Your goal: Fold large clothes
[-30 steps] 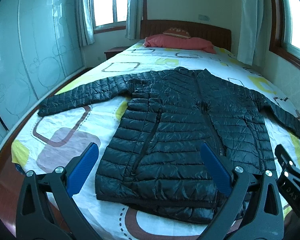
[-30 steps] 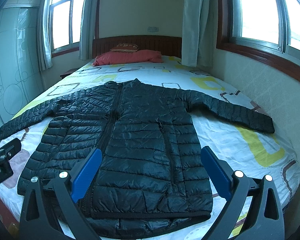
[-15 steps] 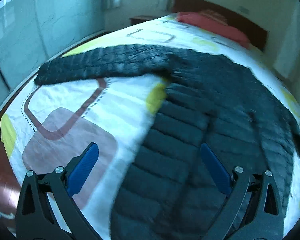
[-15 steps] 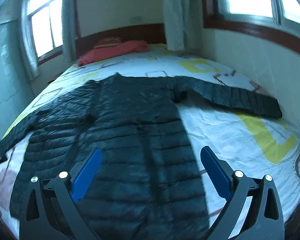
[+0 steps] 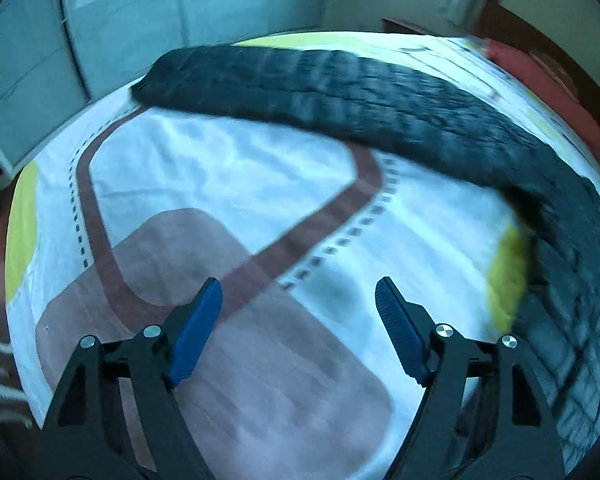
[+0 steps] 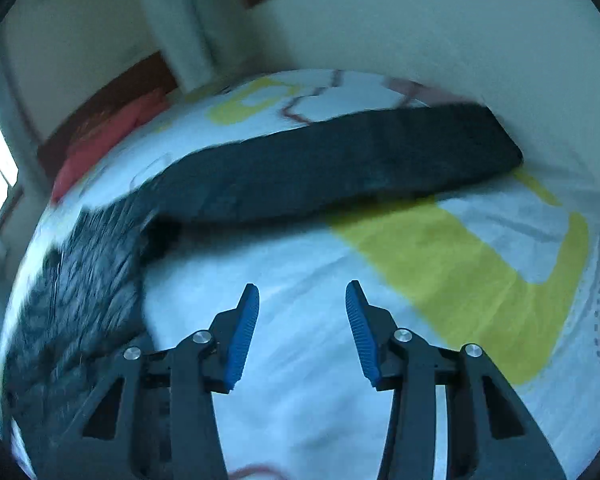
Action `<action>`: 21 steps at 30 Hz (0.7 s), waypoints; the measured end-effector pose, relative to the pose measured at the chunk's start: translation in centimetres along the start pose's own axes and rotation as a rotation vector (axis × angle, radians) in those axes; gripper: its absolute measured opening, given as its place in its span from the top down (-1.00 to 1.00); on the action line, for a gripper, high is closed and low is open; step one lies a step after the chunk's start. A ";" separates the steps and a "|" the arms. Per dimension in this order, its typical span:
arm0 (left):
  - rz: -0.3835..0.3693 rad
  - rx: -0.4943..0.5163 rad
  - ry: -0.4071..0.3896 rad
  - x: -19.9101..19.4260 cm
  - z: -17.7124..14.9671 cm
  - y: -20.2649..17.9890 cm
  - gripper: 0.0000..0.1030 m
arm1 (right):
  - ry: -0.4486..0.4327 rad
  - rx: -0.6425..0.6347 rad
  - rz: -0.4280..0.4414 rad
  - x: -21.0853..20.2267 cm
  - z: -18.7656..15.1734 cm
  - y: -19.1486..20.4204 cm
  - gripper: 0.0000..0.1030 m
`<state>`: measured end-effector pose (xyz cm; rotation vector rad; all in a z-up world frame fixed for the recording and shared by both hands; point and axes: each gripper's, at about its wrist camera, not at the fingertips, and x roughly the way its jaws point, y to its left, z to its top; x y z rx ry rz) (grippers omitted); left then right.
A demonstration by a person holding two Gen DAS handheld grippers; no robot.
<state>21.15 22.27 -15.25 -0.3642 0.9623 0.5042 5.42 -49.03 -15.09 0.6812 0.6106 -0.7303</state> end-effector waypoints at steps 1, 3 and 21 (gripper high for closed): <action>0.004 -0.015 -0.007 0.3 0.1 0.5 -0.57 | -0.011 0.053 0.011 0.4 0.6 -1.3 0.08; 0.029 -0.020 -0.034 0.4 0.2 1.0 -0.72 | -0.024 0.159 0.055 1.3 1.5 -3.9 -0.18; 0.142 -0.005 -0.082 1.4 -0.2 1.0 -0.91 | -0.259 0.536 0.191 4.7 6.0 -13.4 -0.42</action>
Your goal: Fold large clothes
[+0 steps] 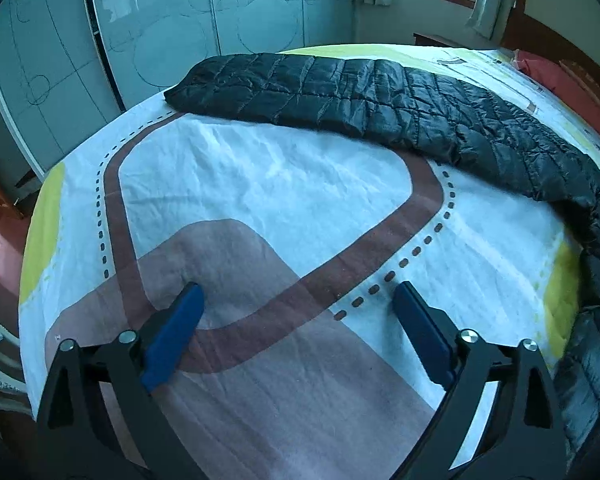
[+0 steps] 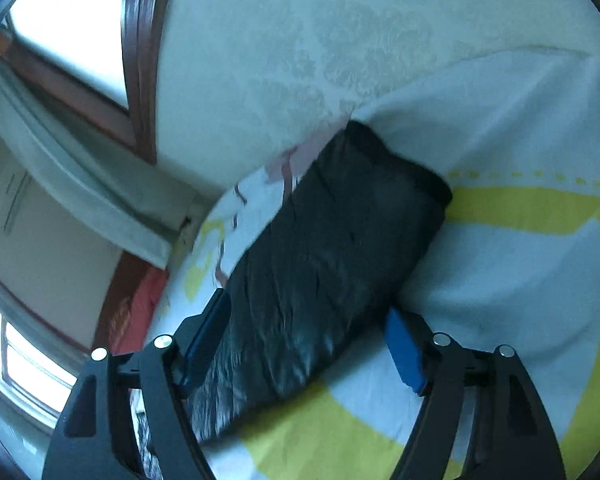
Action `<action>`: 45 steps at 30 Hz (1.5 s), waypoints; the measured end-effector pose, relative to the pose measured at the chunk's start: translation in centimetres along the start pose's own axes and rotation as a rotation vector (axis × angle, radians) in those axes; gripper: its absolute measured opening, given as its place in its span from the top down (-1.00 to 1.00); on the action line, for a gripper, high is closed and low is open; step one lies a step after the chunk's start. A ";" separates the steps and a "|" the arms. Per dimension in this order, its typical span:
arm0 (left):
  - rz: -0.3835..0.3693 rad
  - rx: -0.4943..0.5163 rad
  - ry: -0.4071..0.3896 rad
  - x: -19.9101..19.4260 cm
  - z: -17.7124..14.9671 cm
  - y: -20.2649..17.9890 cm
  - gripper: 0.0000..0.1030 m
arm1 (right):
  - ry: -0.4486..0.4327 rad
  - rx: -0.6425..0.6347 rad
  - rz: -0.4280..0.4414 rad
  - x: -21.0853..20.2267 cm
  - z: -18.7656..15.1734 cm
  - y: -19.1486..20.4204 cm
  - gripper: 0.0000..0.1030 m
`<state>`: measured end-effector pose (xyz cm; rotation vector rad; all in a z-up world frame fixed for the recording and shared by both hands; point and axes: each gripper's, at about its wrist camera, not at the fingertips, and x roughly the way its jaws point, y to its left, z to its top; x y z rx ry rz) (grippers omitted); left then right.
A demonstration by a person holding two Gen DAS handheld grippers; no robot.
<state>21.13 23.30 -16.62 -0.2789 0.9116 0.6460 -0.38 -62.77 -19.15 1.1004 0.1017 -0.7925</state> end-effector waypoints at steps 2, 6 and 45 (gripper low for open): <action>0.004 -0.004 0.002 0.3 0.0 0.1 -0.95 | -0.008 -0.018 -0.020 0.4 0.3 0.3 -0.37; 0.009 0.000 0.003 0.4 0.3 0.2 -0.96 | 0.035 -0.032 -0.094 1.8 1.3 0.3 0.67; 0.007 -0.002 -0.048 0.7 -0.1 0.2 -0.96 | 0.574 -1.192 0.408 -1.9 -47.2 39.7 0.82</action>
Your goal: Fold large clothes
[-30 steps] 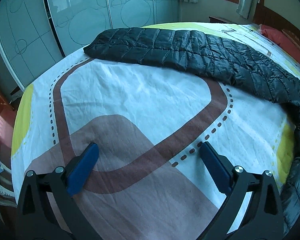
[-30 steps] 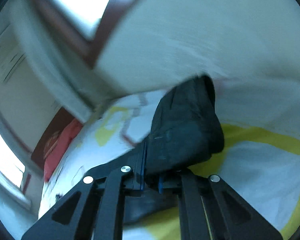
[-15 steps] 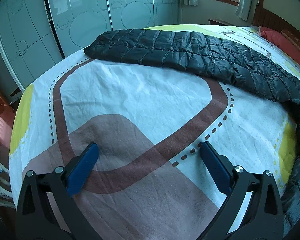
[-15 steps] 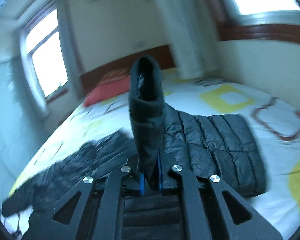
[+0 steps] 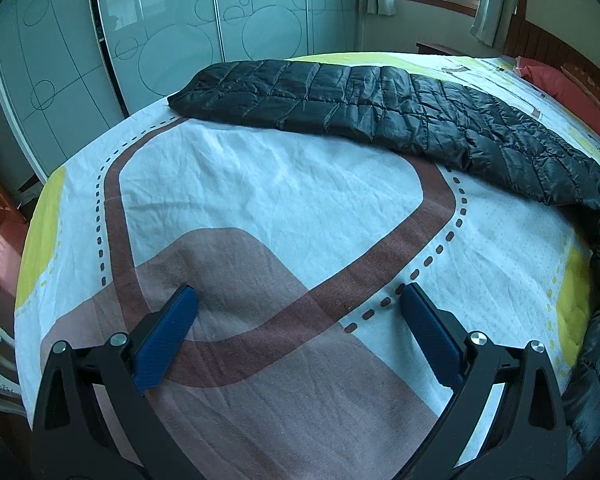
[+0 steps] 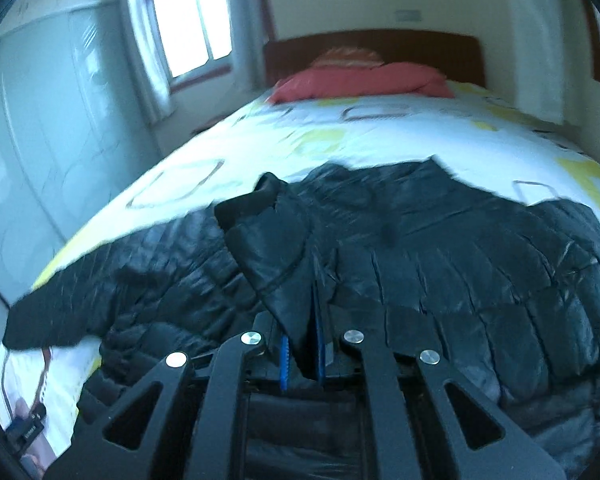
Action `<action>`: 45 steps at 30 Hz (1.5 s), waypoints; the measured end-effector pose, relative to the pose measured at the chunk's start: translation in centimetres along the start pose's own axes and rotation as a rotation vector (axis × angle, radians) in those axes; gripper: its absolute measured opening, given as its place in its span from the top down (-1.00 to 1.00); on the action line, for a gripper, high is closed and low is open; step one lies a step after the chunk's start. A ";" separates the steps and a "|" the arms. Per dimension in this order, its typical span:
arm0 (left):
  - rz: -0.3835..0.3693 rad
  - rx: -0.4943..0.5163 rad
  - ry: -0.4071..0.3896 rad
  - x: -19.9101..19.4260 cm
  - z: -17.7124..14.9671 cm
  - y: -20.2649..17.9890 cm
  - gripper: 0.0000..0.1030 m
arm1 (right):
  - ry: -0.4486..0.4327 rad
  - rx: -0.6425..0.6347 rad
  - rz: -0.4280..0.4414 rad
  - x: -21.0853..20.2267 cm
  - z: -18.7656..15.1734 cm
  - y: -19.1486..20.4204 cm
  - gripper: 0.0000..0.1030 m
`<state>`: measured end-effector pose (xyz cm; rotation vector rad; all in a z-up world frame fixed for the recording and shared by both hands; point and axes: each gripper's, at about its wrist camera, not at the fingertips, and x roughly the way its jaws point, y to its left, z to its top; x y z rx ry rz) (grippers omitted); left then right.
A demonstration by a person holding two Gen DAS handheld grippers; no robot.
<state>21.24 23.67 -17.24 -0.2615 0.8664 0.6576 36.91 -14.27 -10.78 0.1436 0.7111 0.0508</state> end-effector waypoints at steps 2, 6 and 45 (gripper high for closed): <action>0.001 0.001 0.001 0.0 0.0 0.0 -0.96 | 0.034 -0.035 -0.011 1.1 -0.3 1.1 0.82; 0.000 0.000 0.001 0.0 0.0 0.0 -0.96 | 0.089 -0.060 -0.016 3.9 -0.7 3.2 0.75; 0.015 0.012 -0.004 0.0 0.0 -0.2 -0.96 | 0.118 0.296 -0.351 -0.1 -3.2 -23.8 0.30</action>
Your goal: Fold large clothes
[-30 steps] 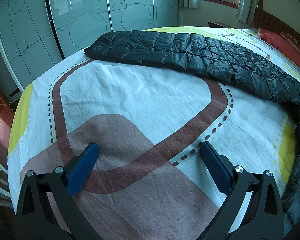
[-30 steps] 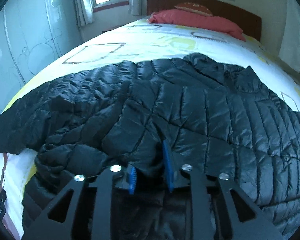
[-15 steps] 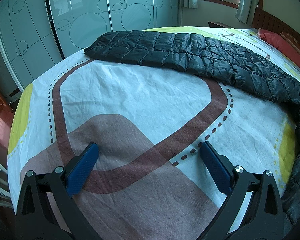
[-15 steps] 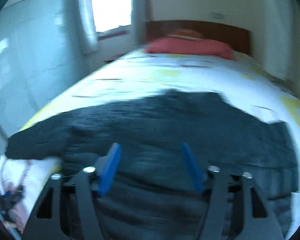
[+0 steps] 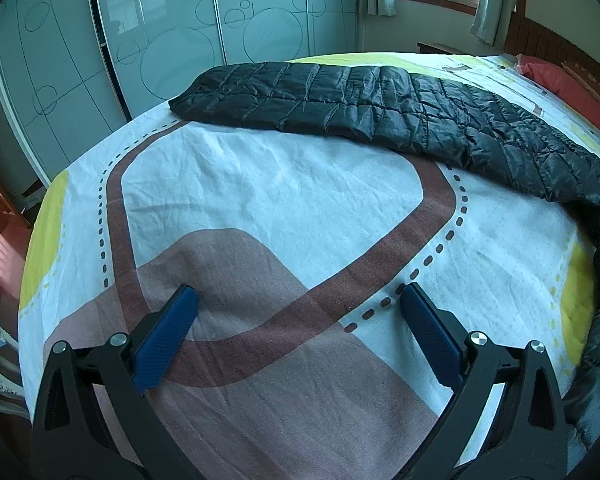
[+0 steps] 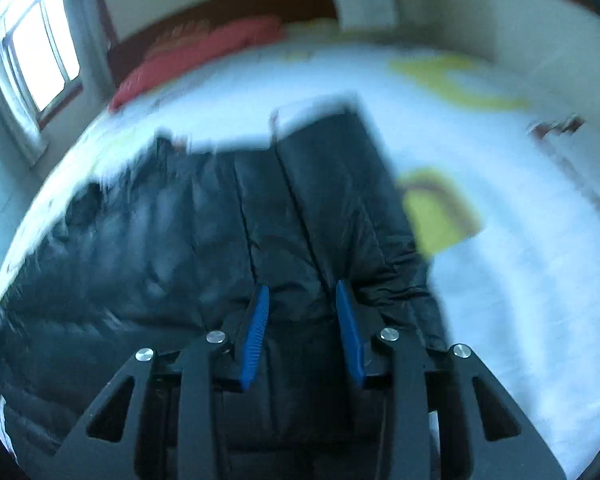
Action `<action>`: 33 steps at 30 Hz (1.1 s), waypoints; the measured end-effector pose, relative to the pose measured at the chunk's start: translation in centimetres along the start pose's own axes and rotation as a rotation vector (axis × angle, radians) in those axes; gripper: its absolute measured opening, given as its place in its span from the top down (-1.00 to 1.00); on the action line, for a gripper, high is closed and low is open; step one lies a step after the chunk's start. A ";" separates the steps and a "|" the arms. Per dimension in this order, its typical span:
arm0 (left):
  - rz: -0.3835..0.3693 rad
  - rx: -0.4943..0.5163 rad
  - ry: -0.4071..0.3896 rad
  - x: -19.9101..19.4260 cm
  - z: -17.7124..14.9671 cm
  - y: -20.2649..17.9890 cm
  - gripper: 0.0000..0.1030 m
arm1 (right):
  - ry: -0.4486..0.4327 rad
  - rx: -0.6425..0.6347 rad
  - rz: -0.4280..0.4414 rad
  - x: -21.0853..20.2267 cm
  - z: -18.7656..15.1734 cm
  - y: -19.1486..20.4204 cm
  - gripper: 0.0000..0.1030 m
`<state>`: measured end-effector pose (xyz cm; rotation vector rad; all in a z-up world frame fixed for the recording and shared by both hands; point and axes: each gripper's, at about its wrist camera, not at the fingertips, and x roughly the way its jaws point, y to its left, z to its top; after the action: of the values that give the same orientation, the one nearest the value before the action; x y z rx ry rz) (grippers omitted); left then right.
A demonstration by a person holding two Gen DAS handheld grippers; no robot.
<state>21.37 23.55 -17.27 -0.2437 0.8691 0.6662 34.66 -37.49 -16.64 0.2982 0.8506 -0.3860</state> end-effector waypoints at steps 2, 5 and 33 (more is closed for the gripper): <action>-0.001 0.000 -0.001 0.0 0.0 0.0 -0.96 | -0.001 -0.037 -0.029 -0.4 0.2 0.8 0.30; 0.001 0.001 -0.001 0.0 0.0 0.0 -0.96 | -0.048 -0.070 -0.048 -2.0 1.2 1.8 0.30; -0.118 -0.075 0.029 0.1 1.1 1.8 -0.96 | -0.044 -0.173 0.000 0.6 -1.2 6.8 -0.27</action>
<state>20.96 25.46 -16.58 -0.3698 0.8515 0.5872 37.23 -31.04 -17.16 0.1293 0.8351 -0.3156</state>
